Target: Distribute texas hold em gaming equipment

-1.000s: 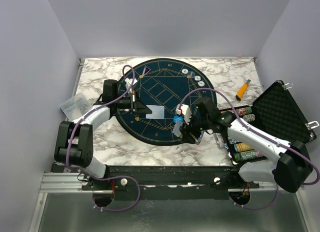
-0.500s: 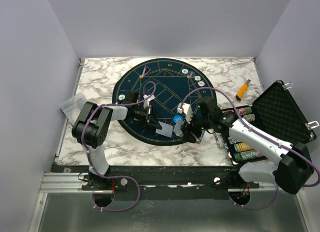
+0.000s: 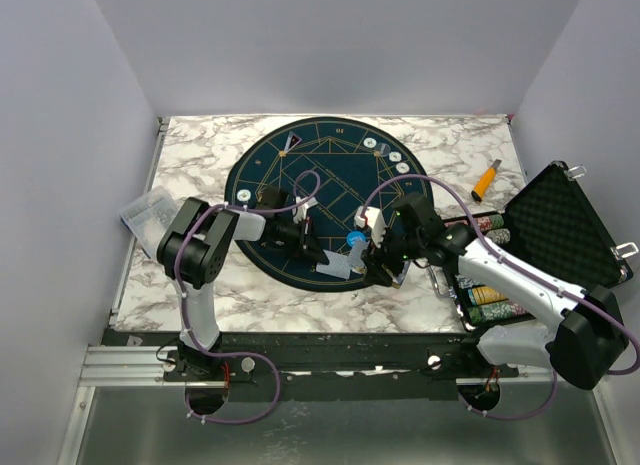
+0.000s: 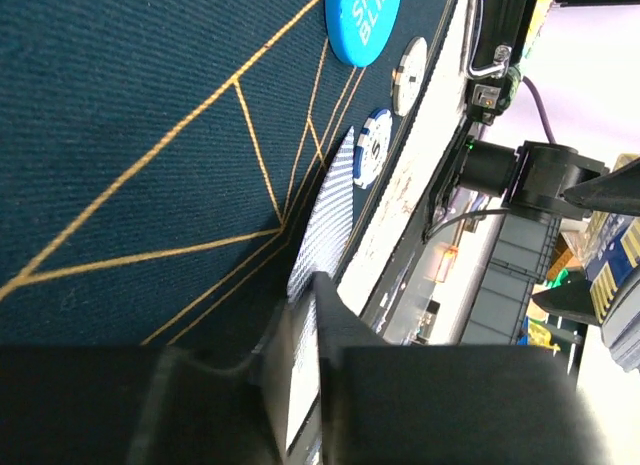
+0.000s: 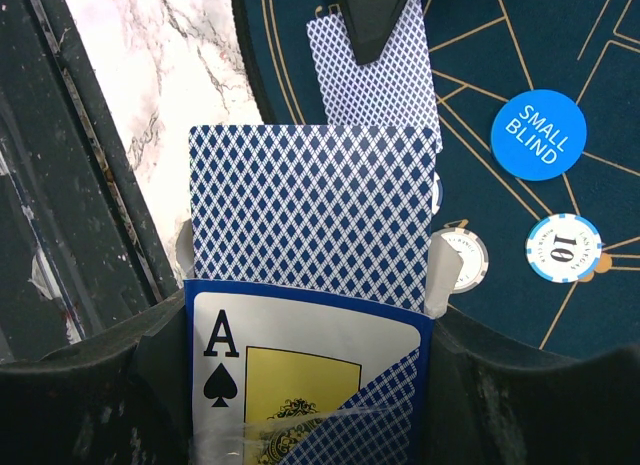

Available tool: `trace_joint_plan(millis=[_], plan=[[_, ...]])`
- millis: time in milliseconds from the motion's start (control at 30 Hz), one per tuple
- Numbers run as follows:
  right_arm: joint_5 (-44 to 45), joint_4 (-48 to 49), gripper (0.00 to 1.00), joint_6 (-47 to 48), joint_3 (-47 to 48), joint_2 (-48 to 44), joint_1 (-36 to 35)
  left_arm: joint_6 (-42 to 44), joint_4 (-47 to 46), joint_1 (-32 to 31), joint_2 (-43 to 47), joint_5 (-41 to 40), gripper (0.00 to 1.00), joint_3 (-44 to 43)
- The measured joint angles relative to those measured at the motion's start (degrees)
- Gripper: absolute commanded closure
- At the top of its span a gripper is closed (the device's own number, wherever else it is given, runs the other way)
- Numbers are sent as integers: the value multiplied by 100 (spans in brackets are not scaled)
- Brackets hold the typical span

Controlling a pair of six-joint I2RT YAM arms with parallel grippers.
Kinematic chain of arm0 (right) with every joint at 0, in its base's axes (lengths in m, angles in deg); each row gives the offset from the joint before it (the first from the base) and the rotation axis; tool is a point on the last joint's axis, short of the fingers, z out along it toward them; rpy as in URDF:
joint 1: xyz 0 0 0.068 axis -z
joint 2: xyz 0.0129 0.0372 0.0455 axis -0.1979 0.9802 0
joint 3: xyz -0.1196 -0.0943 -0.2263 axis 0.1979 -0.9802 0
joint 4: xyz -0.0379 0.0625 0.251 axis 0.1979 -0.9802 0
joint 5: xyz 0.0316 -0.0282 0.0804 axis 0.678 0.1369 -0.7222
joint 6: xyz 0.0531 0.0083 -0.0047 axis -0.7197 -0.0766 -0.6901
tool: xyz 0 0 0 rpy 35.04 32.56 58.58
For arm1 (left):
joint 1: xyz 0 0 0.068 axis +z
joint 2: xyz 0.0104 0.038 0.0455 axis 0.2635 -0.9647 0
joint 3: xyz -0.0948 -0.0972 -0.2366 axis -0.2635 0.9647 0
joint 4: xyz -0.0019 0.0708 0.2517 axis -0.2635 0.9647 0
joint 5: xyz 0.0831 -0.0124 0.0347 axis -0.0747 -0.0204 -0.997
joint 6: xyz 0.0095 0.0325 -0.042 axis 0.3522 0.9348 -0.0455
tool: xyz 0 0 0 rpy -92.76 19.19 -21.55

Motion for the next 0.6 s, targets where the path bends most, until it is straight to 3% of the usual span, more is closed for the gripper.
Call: trace_joint_plan(millis=[100, 367, 467, 600], plan=[[0, 0, 99, 0, 0, 0, 2, -50, -9, -9, 2, -68, 60, 0], [0, 0, 99, 0, 0, 0, 22, 192, 380, -2, 509, -417, 45, -13], [-2, 2, 100, 0, 0, 0, 26, 448, 737, 52, 756, -697, 30, -39], [-7, 7, 99, 11, 0, 0, 26, 640, 1010, 284, 1091, -804, 28, -39]])
